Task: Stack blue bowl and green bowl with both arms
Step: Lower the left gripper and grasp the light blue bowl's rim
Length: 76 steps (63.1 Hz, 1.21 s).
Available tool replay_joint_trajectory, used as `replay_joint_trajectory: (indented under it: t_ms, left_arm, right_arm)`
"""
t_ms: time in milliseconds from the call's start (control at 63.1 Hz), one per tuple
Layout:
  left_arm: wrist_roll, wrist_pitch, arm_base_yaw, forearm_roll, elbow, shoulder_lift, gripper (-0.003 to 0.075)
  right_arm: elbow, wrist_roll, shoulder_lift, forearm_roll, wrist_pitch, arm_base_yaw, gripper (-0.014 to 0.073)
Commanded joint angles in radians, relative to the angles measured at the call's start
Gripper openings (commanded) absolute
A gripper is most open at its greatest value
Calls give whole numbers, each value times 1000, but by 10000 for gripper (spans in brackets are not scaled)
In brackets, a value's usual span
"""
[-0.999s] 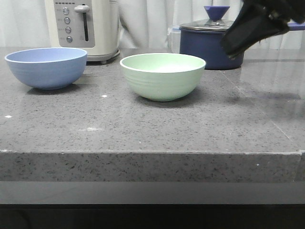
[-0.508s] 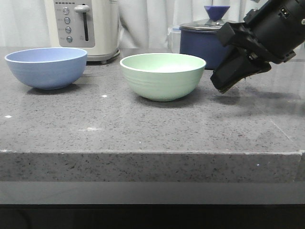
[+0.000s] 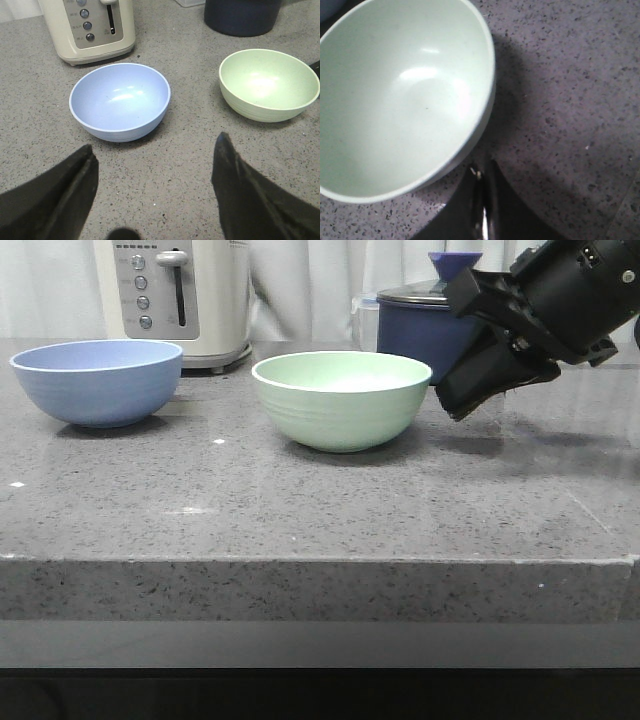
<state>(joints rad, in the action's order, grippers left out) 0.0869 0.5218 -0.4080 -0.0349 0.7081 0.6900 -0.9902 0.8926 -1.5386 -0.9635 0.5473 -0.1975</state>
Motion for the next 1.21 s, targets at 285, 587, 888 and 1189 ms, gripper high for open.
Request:
replay_joint_trajectory:
  t_ms: [285,587,888,1189]
  left_arm:
    - [-63,-66,1,1,41,36,473]
    - [-65,152,184,-5,256,311,473]
    - [-55,297,372,-174,493,617,473]
    - [37,338,381,-362,701,883,473]
  right_arm:
    - [-26,11,33,-42,-21,5,-63]
    - [-26,11,33,-42,-21,5,-63]
    - [-26,11,33,-42,-21,5,-63]
    - [-26,11,33,-42,-21,5,-63]
